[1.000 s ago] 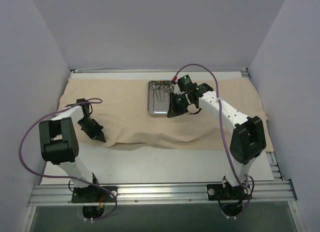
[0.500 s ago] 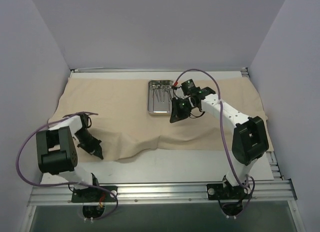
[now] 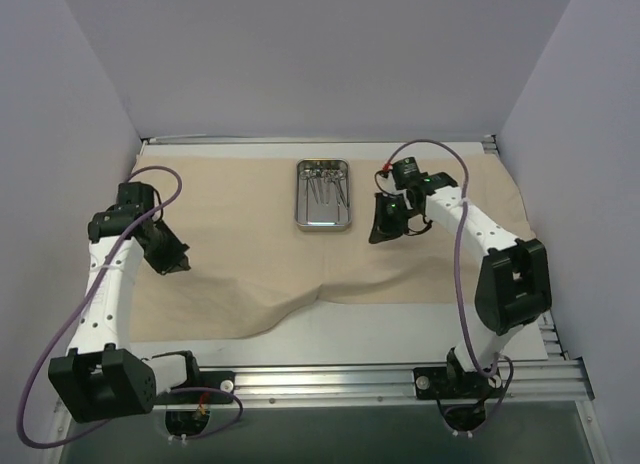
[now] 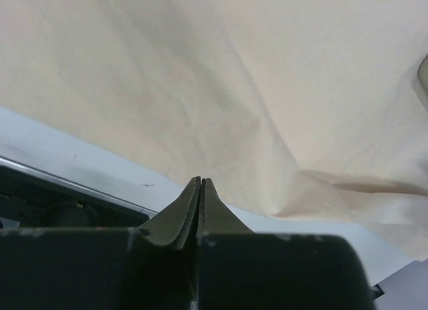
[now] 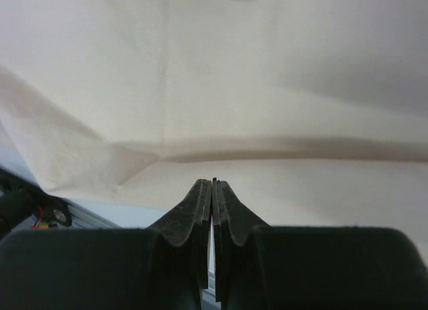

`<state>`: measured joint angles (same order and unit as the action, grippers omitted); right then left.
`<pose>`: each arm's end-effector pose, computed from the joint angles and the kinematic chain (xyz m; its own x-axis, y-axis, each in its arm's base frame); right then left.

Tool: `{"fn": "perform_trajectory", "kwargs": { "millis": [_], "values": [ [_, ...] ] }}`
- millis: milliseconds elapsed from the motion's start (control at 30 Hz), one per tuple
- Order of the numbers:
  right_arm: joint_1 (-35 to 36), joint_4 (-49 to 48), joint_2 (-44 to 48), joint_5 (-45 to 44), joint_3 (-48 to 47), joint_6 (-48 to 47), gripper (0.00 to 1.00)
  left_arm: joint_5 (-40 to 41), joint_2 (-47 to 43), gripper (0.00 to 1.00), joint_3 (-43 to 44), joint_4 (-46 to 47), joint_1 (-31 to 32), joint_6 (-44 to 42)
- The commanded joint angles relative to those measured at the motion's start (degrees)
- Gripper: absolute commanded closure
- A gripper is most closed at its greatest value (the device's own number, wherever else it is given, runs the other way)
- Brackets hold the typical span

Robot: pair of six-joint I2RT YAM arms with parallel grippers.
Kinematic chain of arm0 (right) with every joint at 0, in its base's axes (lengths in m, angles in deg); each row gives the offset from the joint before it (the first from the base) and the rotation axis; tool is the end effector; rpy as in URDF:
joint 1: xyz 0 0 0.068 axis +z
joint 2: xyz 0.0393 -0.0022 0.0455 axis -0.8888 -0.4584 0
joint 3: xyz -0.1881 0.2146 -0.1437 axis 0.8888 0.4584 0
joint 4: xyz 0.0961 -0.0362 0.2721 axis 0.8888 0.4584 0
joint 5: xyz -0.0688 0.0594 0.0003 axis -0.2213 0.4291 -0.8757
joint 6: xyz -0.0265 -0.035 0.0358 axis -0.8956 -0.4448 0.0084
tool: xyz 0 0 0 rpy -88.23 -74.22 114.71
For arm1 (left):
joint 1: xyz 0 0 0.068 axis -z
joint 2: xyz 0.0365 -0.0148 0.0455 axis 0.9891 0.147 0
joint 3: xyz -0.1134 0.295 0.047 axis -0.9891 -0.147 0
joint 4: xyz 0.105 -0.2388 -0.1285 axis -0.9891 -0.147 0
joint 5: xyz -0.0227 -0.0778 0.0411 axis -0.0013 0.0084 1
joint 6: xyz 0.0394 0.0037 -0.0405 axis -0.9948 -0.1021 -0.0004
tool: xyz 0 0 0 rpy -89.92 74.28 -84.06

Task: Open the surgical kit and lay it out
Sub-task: Smooth out the surgical kit at the center of the board.

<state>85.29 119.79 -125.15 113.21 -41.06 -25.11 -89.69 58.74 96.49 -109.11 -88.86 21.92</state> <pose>0.3696 0.1712 0.2872 -0.8864 -0.0383 -0.4614 -0.3002 0.8061 0.5099 0.2133 0.0258 0.3468 -0.6779 -0.6954 -0.2384 -0.6570 0.7186 -0.2278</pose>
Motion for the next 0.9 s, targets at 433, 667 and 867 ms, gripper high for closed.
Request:
{"fn": "perform_trajectory", "kwargs": {
  "millis": [433, 667, 867],
  "values": [
    [-27.22, 7.24, 18.37, -13.57, 19.55, 5.95, 1.0, -9.93, 19.79, 0.91, 13.37, 18.4, 14.69, -13.58],
    [-27.31, -1.54, 13.45, -12.42, 26.41, 11.22, 1.0, -10.9, 22.07, 0.84, 18.1, 17.54, 14.78, -18.15],
    [-27.22, -6.04, 8.18, -15.15, 28.87, 12.99, 1.0, -10.98, 22.25, 0.84, 21.1, 15.77, 14.78, -18.78]
  ]
}}
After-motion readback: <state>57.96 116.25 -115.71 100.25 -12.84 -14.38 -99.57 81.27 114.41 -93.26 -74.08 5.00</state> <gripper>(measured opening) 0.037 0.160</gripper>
